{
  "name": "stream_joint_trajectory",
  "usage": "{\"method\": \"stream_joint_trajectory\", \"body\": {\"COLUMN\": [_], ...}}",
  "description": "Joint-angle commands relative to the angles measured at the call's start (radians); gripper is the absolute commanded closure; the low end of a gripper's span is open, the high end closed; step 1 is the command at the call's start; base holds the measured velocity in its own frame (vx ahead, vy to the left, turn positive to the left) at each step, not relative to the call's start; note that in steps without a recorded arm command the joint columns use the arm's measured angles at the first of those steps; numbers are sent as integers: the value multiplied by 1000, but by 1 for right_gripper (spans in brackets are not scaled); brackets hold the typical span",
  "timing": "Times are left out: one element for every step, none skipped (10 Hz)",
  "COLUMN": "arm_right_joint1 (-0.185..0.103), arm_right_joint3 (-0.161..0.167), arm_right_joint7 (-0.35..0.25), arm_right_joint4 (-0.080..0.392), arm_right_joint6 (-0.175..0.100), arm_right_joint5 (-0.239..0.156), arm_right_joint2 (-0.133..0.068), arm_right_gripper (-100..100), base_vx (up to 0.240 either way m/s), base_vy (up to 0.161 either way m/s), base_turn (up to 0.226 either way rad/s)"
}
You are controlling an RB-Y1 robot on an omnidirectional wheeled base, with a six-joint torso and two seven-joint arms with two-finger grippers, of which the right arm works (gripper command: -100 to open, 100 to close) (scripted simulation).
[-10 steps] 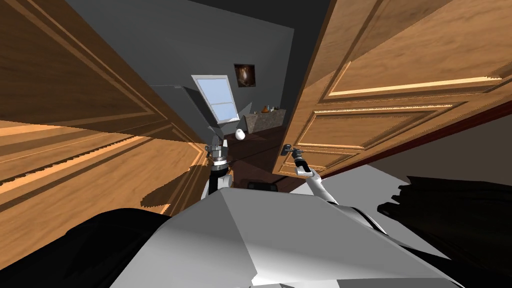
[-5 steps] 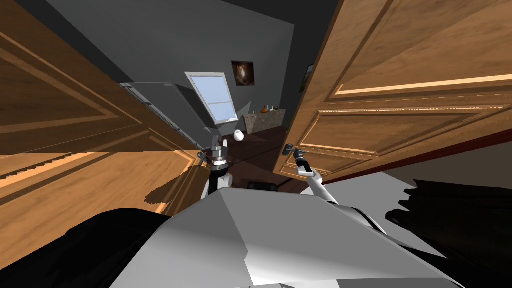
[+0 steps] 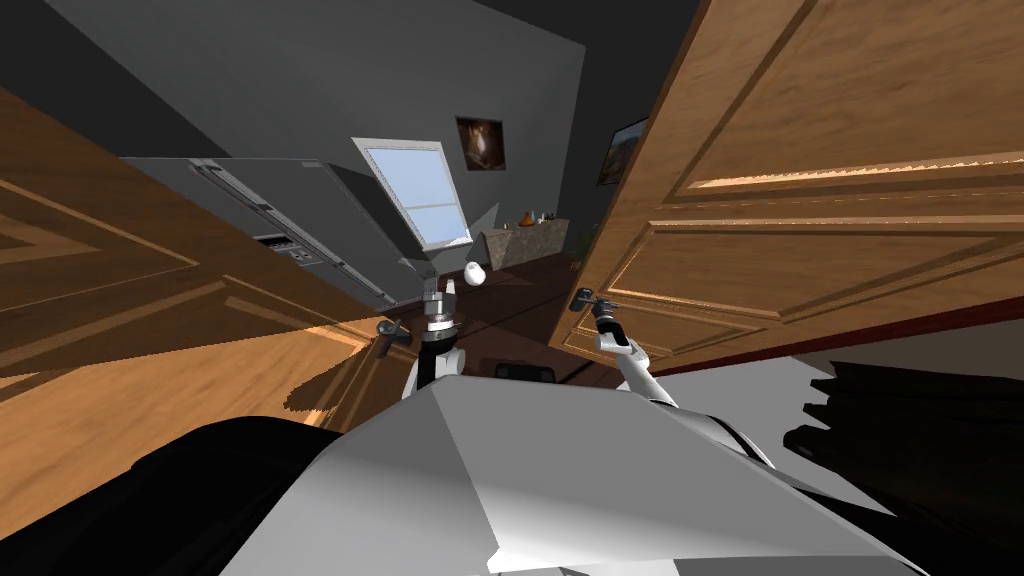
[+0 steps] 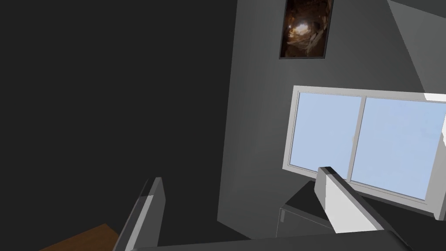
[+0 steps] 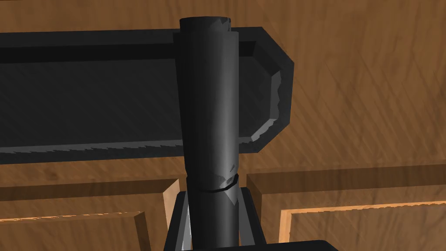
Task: Push the door open
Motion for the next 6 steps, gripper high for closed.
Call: {"method": "stream_joint_trajectory", "body": {"arm_right_joint1": [3,2,1,0,0,-1], "arm_right_joint3": [-31,-46,-61,-75,-82,-96], "arm_right_joint7": [8,13,18,23,25,30], "arm_right_joint4": [-3,4,10,16,19,25], "arm_right_joint6": [3,2,2,1,0,0], "arm_right_joint5": [-6,-8,-10,-13,-14,-16], "arm_right_joint2": [-11,-11,-12,-12,-12,-13], "arm_right_gripper": [100,100,100,100,100,100], "base_vx": [200,177,182,191,159,165], "base_vy": [81,81,78,89,85,71], "base_turn": [-51,-94,-90,-72,-62,-70]}}
